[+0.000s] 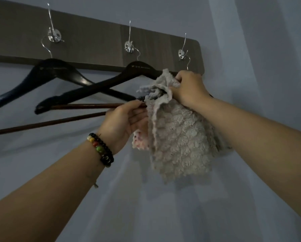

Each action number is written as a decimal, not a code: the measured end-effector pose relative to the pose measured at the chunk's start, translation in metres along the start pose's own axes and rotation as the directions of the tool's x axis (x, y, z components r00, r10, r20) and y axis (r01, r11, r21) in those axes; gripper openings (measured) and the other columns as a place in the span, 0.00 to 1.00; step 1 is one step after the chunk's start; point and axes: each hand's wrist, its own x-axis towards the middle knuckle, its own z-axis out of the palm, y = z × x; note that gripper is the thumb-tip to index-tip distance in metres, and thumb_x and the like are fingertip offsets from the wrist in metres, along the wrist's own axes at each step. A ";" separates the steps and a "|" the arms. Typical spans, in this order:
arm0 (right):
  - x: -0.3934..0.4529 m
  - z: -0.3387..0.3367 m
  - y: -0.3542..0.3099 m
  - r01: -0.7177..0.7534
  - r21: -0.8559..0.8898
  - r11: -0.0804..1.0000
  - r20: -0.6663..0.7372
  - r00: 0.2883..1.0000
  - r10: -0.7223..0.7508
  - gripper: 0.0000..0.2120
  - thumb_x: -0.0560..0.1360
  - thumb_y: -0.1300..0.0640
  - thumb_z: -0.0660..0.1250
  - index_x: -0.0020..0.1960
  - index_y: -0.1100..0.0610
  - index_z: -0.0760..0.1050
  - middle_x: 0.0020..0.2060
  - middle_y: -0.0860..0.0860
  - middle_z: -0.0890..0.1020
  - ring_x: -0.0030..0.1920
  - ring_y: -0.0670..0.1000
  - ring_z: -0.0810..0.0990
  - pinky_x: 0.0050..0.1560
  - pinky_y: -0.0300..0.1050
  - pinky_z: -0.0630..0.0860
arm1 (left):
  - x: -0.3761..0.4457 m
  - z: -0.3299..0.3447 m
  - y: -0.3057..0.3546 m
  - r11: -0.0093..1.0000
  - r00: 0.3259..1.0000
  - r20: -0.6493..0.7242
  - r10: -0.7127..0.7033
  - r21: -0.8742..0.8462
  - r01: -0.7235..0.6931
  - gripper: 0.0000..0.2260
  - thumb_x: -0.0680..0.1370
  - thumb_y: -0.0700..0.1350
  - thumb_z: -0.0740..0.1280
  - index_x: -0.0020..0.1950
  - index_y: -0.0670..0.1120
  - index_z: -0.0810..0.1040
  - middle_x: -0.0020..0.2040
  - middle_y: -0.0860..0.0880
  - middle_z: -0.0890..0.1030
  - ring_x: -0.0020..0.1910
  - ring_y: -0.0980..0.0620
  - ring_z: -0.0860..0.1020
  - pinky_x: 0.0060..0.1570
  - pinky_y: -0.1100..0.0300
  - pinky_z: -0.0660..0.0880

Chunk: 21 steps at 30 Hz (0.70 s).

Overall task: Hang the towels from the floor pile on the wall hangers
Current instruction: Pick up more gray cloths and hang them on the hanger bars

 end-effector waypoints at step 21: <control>0.023 -0.050 -0.054 -0.074 -0.408 0.910 0.621 0.708 0.336 0.14 0.83 0.61 0.54 0.63 0.66 0.72 0.56 0.58 0.71 0.47 0.52 0.68 0.45 0.41 0.64 | 0.006 0.009 0.004 0.786 0.929 0.128 0.346 0.501 -0.362 0.35 0.74 0.40 0.73 0.75 0.52 0.59 0.59 0.60 0.70 0.61 0.59 0.72 0.52 0.67 0.77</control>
